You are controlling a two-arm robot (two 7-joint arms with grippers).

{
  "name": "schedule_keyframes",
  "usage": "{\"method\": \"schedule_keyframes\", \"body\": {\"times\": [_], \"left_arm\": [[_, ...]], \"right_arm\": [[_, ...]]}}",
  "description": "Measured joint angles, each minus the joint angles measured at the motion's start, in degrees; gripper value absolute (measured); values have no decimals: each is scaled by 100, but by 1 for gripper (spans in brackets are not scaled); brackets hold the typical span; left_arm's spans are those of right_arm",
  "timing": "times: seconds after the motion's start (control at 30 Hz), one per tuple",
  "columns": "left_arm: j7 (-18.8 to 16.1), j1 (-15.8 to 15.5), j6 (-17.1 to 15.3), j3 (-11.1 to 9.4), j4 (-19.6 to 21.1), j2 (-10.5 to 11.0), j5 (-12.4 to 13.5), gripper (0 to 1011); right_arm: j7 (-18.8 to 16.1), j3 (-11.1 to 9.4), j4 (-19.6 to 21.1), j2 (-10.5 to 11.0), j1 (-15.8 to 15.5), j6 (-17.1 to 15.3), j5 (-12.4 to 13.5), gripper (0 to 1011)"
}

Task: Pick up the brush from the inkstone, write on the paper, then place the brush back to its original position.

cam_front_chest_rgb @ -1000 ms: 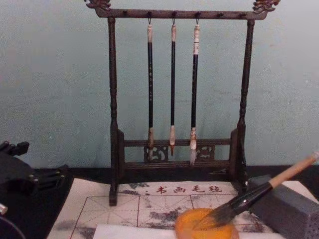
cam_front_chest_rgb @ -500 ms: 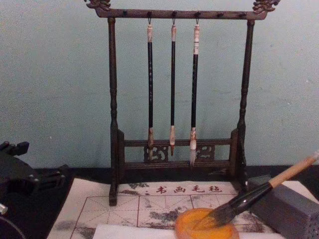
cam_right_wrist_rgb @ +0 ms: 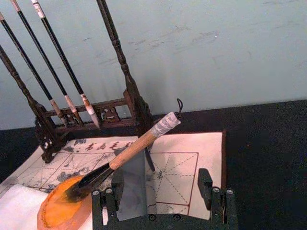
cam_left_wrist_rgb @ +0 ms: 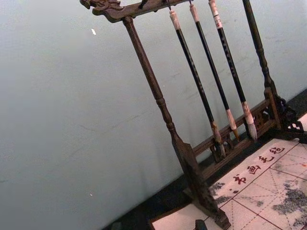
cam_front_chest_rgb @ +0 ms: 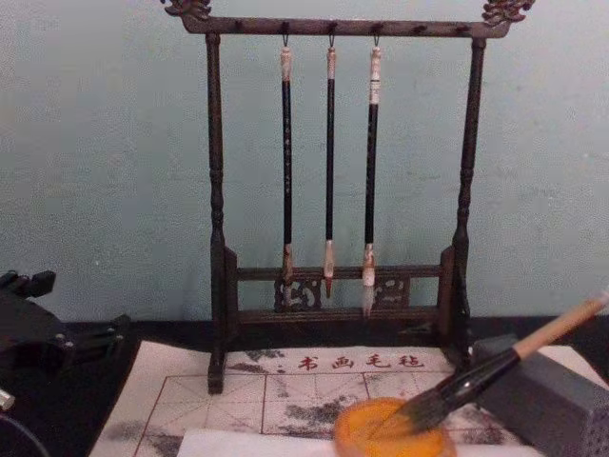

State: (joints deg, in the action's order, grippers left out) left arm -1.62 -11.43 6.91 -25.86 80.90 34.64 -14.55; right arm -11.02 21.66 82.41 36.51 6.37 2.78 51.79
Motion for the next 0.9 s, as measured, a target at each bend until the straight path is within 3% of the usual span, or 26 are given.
{"method": "schedule_keyframes", "body": {"times": [0.9], "left_arm": [[0, 0, 0, 0, 0, 0, 0, 1001]], "right_arm": [[0, 0, 0, 0, 0, 0, 0, 1000]]}}
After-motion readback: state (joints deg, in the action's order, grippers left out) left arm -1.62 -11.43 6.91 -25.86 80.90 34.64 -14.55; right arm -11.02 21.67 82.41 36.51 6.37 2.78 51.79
